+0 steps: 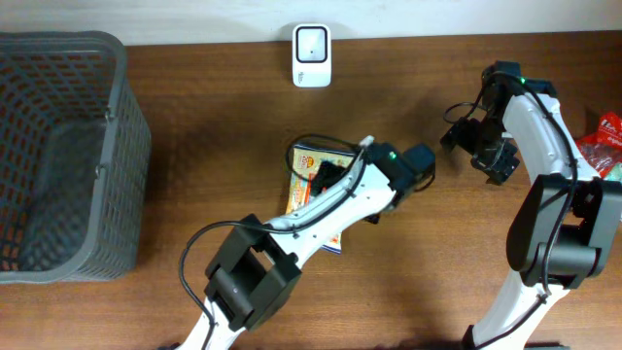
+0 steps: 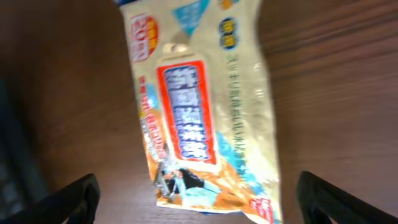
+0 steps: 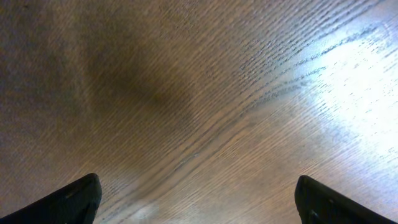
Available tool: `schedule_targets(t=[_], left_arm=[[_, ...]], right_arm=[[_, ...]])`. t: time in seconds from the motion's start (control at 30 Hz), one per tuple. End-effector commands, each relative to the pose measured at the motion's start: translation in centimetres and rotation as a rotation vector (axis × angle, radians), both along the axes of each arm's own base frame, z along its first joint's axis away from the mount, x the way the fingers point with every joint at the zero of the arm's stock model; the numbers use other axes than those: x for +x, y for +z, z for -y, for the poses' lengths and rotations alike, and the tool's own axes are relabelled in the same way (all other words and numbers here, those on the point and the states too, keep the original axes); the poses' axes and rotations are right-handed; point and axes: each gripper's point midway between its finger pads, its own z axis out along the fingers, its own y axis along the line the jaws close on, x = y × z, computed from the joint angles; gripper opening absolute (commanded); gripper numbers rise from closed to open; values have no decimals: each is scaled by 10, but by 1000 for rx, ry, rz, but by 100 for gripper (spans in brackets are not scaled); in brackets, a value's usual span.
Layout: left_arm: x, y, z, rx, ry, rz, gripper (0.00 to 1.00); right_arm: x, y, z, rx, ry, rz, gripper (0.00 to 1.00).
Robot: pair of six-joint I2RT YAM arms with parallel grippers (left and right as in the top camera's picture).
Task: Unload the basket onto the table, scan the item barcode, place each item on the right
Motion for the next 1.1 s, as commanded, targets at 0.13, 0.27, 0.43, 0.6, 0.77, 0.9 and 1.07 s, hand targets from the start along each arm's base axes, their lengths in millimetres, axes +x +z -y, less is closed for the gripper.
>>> schedule_targets(t=[0.13,0.27,0.43,0.6,0.77,0.9,1.07], left_arm=[[9,-6,5,-187,-74,-223,99],[13,-18,22,-217,-88,-170,89],[22,-54,-6,-135,77,-40,84],[25,-74,-4,-159,69,-20,70],[19,-75,-11,-51,-143,-110,79],[17,-96,-28,50,-144,-148,82],[11,-106,-39,90,-136,-194,53]], right_arm=[[6,15,2,-6,-15,42,99],[6,15,2,-6,-15,42,99],[6,15,2,-6,-15,42,99],[6,15,2,-6,-15,42,98],[6,15,2,-6,-15,42,99],[6,15,2,-6,-15,42,99],[6,15,2,-6,-15,42,99]])
